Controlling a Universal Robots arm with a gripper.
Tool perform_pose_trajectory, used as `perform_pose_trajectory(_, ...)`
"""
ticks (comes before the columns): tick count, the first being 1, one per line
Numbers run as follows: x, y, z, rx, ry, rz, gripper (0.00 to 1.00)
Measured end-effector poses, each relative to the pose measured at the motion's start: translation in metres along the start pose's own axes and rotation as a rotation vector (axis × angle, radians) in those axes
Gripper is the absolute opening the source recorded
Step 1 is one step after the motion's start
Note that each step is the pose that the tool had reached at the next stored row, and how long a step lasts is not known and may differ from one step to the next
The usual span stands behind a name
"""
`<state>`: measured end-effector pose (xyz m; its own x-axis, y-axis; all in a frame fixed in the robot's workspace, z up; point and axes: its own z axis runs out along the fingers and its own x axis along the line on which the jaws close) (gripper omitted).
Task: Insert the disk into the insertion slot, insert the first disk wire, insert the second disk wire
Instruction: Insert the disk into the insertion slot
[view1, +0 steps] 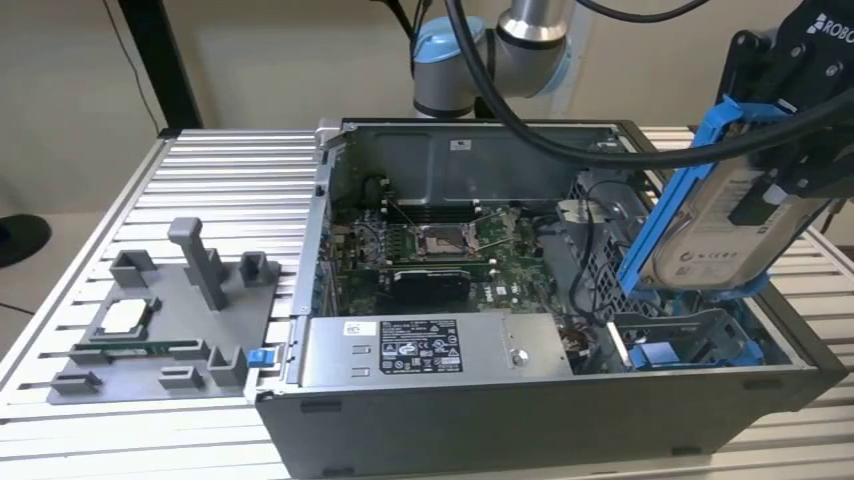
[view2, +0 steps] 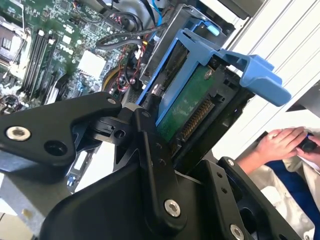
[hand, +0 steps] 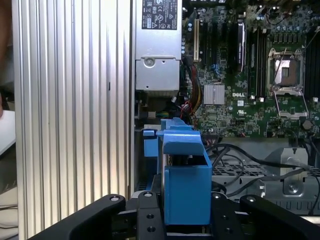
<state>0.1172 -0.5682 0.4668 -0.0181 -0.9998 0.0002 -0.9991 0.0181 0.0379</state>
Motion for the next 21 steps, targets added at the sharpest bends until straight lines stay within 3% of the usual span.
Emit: perform_pose_trajectory(21, 0.0, -0.0002, 0.0059, 0.0, 0.0, 0.0, 0.0)
